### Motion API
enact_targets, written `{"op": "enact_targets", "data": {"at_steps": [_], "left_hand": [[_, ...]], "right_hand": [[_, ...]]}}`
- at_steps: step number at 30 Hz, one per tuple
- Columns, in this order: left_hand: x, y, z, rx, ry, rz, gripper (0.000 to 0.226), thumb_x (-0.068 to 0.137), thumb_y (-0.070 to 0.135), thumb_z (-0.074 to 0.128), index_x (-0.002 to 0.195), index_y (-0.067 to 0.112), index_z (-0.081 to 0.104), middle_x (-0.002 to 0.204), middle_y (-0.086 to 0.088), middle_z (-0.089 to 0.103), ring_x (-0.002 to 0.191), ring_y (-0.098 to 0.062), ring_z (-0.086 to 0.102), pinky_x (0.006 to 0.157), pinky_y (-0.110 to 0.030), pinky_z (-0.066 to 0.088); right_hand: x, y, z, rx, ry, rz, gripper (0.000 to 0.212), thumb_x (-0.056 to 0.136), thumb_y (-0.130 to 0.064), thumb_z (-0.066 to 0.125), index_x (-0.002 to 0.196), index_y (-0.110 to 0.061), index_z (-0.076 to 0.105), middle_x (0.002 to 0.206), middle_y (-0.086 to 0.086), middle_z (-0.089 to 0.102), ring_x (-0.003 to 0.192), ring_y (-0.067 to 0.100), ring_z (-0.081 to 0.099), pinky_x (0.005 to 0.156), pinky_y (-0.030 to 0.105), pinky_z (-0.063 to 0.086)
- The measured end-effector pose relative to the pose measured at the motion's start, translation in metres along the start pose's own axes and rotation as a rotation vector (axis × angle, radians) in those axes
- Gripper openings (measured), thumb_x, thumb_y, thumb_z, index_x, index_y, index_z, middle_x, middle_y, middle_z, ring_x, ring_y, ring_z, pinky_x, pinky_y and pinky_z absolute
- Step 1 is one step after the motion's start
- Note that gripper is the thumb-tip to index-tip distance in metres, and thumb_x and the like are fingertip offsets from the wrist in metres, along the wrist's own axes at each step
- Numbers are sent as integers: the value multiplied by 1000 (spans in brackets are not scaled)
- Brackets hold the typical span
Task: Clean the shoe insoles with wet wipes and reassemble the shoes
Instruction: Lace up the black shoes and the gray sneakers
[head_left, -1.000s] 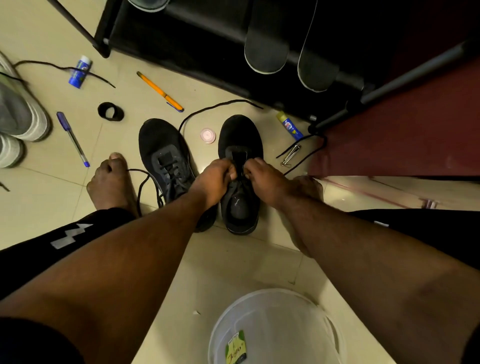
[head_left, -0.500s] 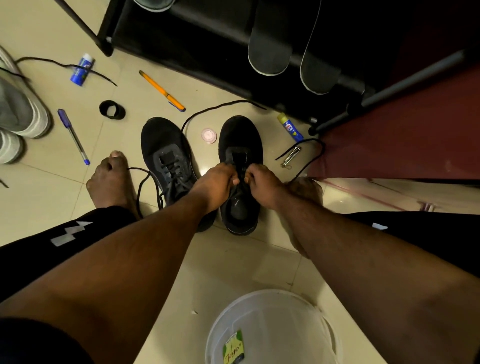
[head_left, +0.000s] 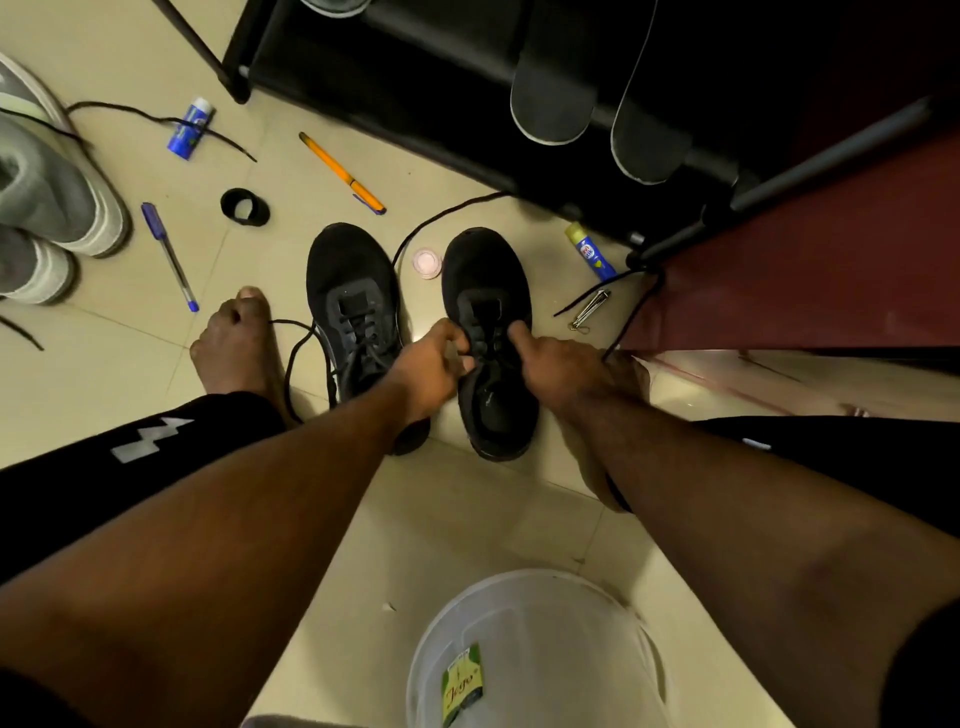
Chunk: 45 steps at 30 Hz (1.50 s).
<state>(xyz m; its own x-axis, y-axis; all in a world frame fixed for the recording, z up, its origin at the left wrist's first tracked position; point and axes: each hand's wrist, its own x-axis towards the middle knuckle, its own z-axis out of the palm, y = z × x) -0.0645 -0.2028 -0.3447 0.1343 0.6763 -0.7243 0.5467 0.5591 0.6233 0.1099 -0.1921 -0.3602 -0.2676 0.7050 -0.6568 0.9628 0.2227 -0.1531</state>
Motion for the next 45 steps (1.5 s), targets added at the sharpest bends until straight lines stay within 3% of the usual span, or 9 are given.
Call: {"op": "enact_targets", "data": {"at_steps": [4,7,11,18,26,30,36,39,45], "left_hand": [[-13,12,-17,78,-10,-72,9,100,6,49,105,11,54,82,0,51,66,-16,48,49,-17,39],[-32,33,-22,63,-60,-155,15,100,5,42,102,14,54,74,-4,47,53,-16,38,41,-24,33],[-77,71,-31,71,-53,-118,24,97,0,45,84,12,60,70,-9,52,54,-21,43,46,-26,36],[-181,145,-61,-68,55,6,30,97,0,47,75,9,66,59,-8,46,45,-14,38,41,-21,35],[-256,205,-119,-654,-97,268,35,94,6,37,111,-4,66,91,-18,72,75,-26,70,76,-35,60],[-238,206,-117,-629,80,395,30,94,-8,48,117,-2,66,98,-18,74,82,-23,73,81,-33,60],[-208,216,-129,-250,373,496,16,96,25,63,99,16,76,77,-8,67,64,-13,57,61,-27,53],[-202,215,-138,-191,374,514,20,98,26,58,94,17,76,84,1,72,79,-7,65,71,-25,52],[-189,219,-137,-84,277,526,25,98,22,60,91,1,71,66,-6,62,63,-18,62,81,-43,54]], "right_hand": [[-3,8,-16,-33,-77,62,42,97,-21,40,136,-21,24,117,15,61,103,37,60,80,43,43],[-17,-3,-37,225,-78,101,21,99,-33,41,114,-19,42,112,16,62,101,35,60,80,40,45],[-63,-23,-91,466,-62,21,5,90,-16,56,85,-18,57,100,12,66,95,31,61,78,34,47],[-187,-52,-204,982,-50,28,22,97,-5,48,78,-14,56,60,3,50,45,10,44,36,17,36],[-248,-63,-269,1554,37,-205,32,99,1,39,100,-11,69,88,6,72,71,14,67,69,31,56],[-226,-63,-269,1435,297,-191,20,94,-2,55,98,-15,69,88,2,74,72,12,67,63,24,53],[-191,-59,-284,1334,615,-215,13,87,-16,70,84,-28,76,77,-3,73,68,12,65,63,27,53],[-181,-61,-295,1237,652,-260,18,83,-15,75,78,-32,76,87,-3,73,83,23,70,74,38,57],[-175,-47,-297,1154,706,-368,19,78,-7,77,82,-26,76,83,-1,74,82,13,69,76,30,55]]}}
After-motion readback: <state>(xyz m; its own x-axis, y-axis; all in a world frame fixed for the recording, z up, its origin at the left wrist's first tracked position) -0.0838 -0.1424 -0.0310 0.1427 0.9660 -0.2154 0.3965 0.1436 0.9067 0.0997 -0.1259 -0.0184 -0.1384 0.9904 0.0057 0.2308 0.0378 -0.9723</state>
